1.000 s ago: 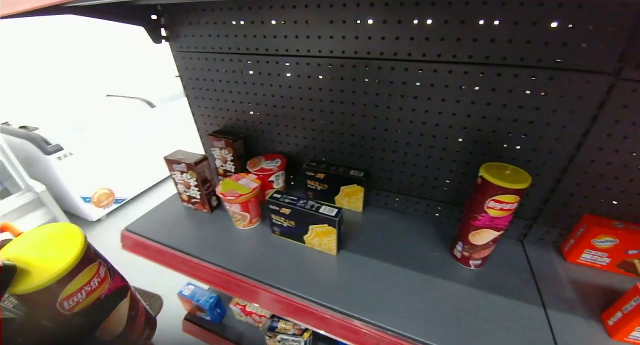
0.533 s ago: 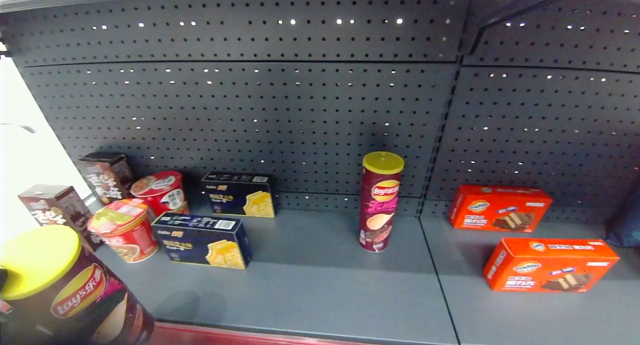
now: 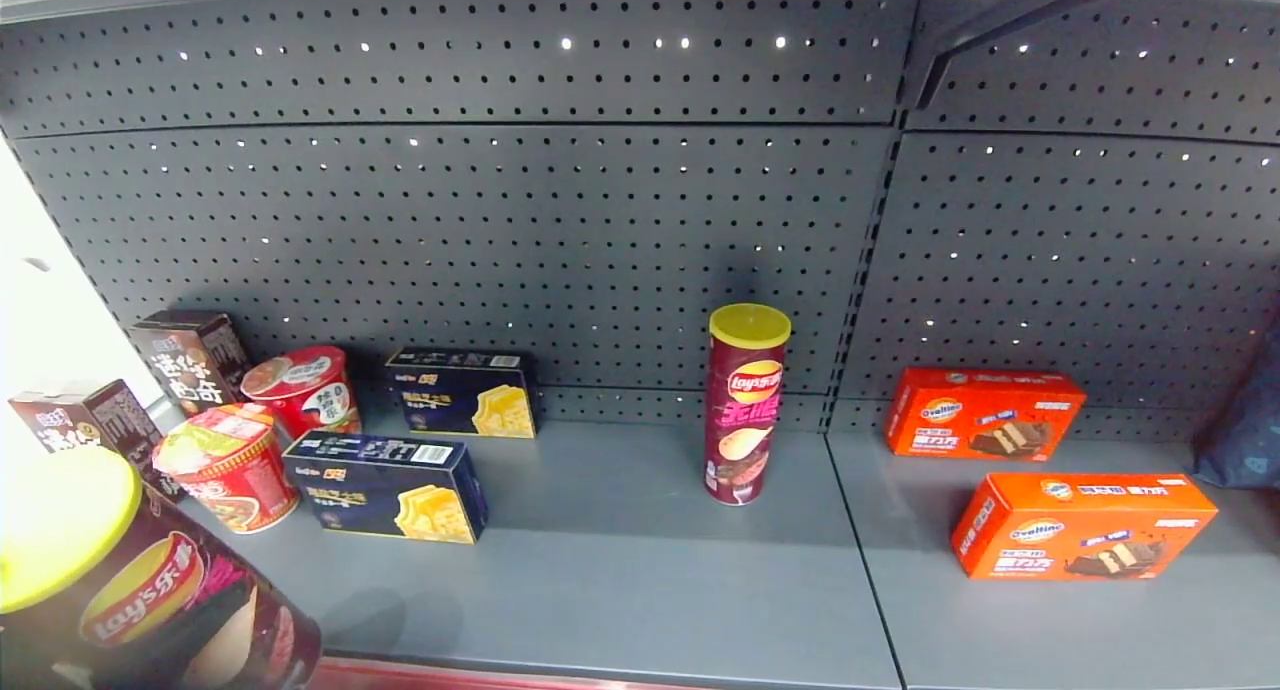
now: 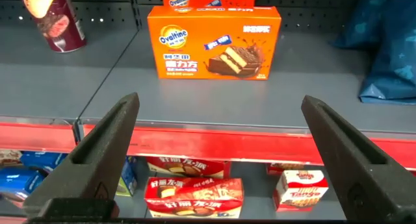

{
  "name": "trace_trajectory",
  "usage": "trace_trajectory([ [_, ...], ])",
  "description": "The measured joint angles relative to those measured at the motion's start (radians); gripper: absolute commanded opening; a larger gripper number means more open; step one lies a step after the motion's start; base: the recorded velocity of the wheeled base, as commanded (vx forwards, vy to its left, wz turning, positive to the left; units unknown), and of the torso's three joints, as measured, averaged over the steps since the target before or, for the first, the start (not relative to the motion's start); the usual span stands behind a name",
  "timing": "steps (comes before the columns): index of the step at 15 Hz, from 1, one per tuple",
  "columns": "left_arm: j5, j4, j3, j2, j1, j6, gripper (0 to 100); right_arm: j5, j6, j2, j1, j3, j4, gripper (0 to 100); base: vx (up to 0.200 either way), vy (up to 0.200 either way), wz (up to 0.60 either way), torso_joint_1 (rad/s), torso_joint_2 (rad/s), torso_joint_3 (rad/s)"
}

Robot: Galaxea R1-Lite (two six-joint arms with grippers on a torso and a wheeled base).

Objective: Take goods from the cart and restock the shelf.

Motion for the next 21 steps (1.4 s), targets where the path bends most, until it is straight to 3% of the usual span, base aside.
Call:
trace_trajectory([
  [4, -0.092, 0.021, -0.008, -0.042, -0.011, -0.079, 0, 0.0, 0.0, 0.0, 0.0, 0.0, 0.0, 100, 0.0, 0.0, 0.0, 0.0, 0.0, 0.0],
  [5, -0.091, 0.03, -0.012, -0.053, -0.011, -0.087, 0, 0.0, 0.0, 0.0, 0.0, 0.0, 0.0, 100, 0.0, 0.0, 0.0, 0.0, 0.0, 0.0],
  [9, -0.073, 0.123, -0.006, -0.126, -0.005, -0.09, 0, 0.0, 0.0, 0.0, -0.001, 0.0, 0.0, 100, 0.0, 0.0, -0.3, 0.001, 0.0, 0.002],
  [13, -0.06, 0.352, -0.011, -0.25, -0.001, -0.09, 0, 0.0, 0.0, 0.0, 0.0, 0.0, 0.001, 100, 0.0, 0.0, 0.0, 0.0, 0.0, 0.0],
  [18, -0.031, 0.369, -0.016, -0.33, 0.003, -0.091, 0, 0.022, -0.066, 0.0, 0.001, -0.001, 0.001, 100, 0.0, 0.0, 0.0, 0.0, 0.0, 0.0],
  [21, 0.014, 0.4, -0.018, -0.356, 0.001, -0.09, 0, 0.021, -0.021, 0.052, 0.014, -0.017, 0.003, 100, 0.0, 0.0, 0.0, 0.0, 0.0, 0.0],
])
